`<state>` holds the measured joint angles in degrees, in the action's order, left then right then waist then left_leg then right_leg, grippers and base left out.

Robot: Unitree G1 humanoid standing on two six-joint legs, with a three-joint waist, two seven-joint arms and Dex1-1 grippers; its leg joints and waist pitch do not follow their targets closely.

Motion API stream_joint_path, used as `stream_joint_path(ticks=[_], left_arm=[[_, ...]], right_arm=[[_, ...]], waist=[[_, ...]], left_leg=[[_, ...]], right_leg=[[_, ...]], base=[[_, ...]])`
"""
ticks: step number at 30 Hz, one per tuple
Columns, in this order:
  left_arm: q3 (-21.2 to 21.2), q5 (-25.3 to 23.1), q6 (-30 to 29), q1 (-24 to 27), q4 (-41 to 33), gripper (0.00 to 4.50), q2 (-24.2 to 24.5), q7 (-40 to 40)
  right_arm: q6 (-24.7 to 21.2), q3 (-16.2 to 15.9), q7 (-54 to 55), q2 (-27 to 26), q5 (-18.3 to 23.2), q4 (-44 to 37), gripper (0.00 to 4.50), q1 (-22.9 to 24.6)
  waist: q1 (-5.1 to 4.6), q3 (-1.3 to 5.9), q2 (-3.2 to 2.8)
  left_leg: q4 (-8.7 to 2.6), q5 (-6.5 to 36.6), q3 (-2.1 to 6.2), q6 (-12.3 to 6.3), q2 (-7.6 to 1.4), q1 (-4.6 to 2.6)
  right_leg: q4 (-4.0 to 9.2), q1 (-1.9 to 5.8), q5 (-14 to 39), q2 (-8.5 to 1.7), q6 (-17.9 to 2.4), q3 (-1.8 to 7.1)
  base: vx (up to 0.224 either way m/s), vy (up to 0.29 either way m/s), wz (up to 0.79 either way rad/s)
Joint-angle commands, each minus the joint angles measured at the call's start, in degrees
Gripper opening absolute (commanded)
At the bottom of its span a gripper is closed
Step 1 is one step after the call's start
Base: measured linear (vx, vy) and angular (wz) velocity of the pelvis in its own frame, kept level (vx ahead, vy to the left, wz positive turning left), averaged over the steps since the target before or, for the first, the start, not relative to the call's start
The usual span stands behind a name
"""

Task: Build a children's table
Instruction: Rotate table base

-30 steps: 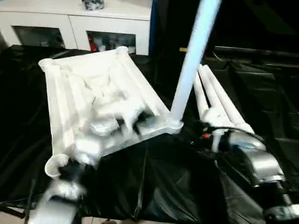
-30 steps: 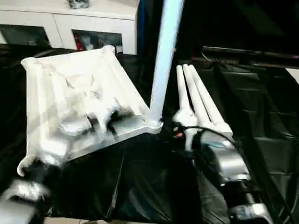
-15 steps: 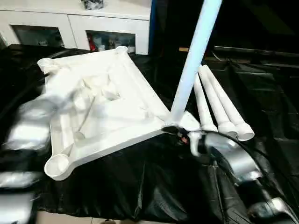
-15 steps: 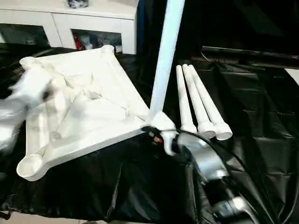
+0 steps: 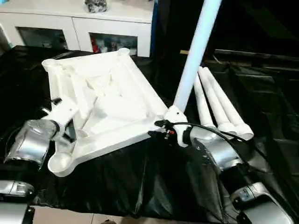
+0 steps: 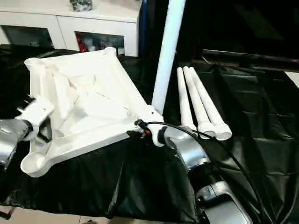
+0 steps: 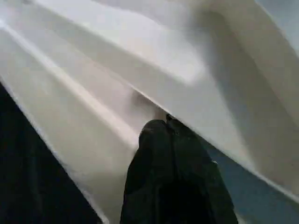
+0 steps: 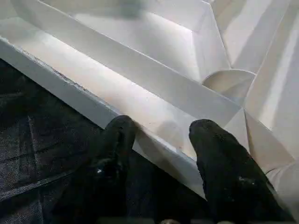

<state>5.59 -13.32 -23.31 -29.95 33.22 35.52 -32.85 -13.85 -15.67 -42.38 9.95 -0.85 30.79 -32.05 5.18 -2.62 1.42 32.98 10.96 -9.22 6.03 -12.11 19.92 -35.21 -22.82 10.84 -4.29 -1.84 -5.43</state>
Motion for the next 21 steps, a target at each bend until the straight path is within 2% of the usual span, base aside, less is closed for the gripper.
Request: stream_joint_path(ticks=[1, 3, 5, 7, 8, 10, 12, 18, 19, 21], left_arm=[[3.5, -0.2, 0.5, 0.4, -0.5, 0.0, 0.2, -5.0], [4.2, -0.6, 1.3, 0.1, 0.2, 0.0, 0.4, -5.8], [4.7, -0.9, 1.5, -0.3, 0.5, 0.0, 0.5, -6.3], [5.2, -1.2, 1.5, -0.5, 0.5, 0.0, 0.6, -7.0], [5.4, -1.2, 1.9, -0.7, 1.0, 0.0, 0.6, -7.4], [6.0, -1.4, 2.6, -0.7, 1.7, 0.0, 0.6, -8.2], [6.4, -1.3, 2.4, -0.5, 1.3, 0.0, 0.7, -9.2], [7.9, -1.1, 2.4, 0.5, 0.0, 0.0, 1.2, -12.3], [8.1, -1.1, 2.5, 0.6, -0.3, 0.0, 1.3, -12.9], [8.2, -0.8, 2.2, 1.0, -1.3, 0.0, 1.3, -13.8]], right_arm=[[0.9, 0.0, 1.6, 0.2, -1.5, 3.1, 1.78, 0.0], [2.5, 0.4, 1.6, 0.2, -1.0, 2.8, 1.62, 0.0], [2.2, 2.3, -1.0, 0.6, 2.3, -1.3, 1.48, 0.7], [0.6, 3.3, -5.5, 2.5, 5.4, -7.1, 1.28, 2.4], [-0.2, 3.0, -6.9, 3.7, 5.5, -8.5, 1.28, 2.9], [-1.1, 2.5, -8.4, 5.4, 5.2, -9.4, 1.04, 3.5], [-1.4, 2.1, -8.5, 6.3, 4.4, -8.9, 0.88, 3.6], [-1.1, -0.7, -7.3, 6.8, 0.5, -4.6, 0.42, 3.2], [-1.3, -1.0, -7.0, 6.6, 0.2, -4.1, 0.25, 3.2], [-1.4, -1.5, -5.9, 5.8, 0.0, -3.0, 0.14, 2.9]], waist=[[0.28, 3.0, -1.4], [0.23, 2.96, -1.28], [0.15, 2.99, -1.34], [0.5, 3.24, -1.41], [0.57, 3.29, -1.34], [0.79, 3.48, -1.43], [0.85, 3.51, -1.46], [1.01, 3.48, -1.24], [1.05, 3.43, -1.1], [1.0, 3.27, -1.21]], left_leg=[[-4.18, 14.8, 0.33, 0.68, -1.21, -0.38], [-4.23, 15.1, 0.36, 0.7, -1.19, -0.4], [-4.24, 14.5, 0.36, 0.54, -1.19, -0.26], [-4.01, 13.0, 0.27, -0.42, -1.27, -0.39], [-3.9, 11.7, 0.2, -0.76, -1.28, -0.43], [-3.64, 8.6, 0.12, -1.17, -1.13, -0.13], [-3.64, 8.0, 0.12, -1.1, -1.08, -0.03], [-3.62, 8.4, -0.01, -0.87, -0.99, 0.01], [-3.68, 8.9, 0.01, -0.79, -1.01, -0.01], [-3.86, 10.0, 0.06, -0.57, -1.1, -0.04]], right_leg=[[4.81, 2.69, 15.8, -4.34, -8.9, 3.37], [4.95, 2.61, 16.8, -4.23, -8.4, 3.34], [4.79, 2.71, 15.6, -4.12, -8.5, 3.38], [4.55, 2.87, 12.5, -4.08, -8.5, 3.48], [4.22, 2.78, 9.9, -3.9, -9.2, 3.5], [3.72, 3.02, 5.3, -3.77, -10.4, 3.38], [3.51, 3.14, 4.3, -3.78, -11.0, 3.34], [3.64, 3.21, 5.8, -3.96, -11.4, 3.34], [3.75, 3.25, 7.1, -4.01, -10.9, 3.34], [4.01, 3.12, 9.7, -4.09, -10.2, 3.37]], base=[[0.0, 0.0, 0.0], [0.0, 0.0, 0.0], [0.0, 0.0, 0.0], [0.0, 0.0, 0.0], [0.0, 0.0, 0.0], [0.0, 0.0, 0.0], [0.0, 0.0, 0.0], [0.0, 0.0, 0.0], [0.0, 0.0, 0.0], [0.0, 0.0, 0.0]])
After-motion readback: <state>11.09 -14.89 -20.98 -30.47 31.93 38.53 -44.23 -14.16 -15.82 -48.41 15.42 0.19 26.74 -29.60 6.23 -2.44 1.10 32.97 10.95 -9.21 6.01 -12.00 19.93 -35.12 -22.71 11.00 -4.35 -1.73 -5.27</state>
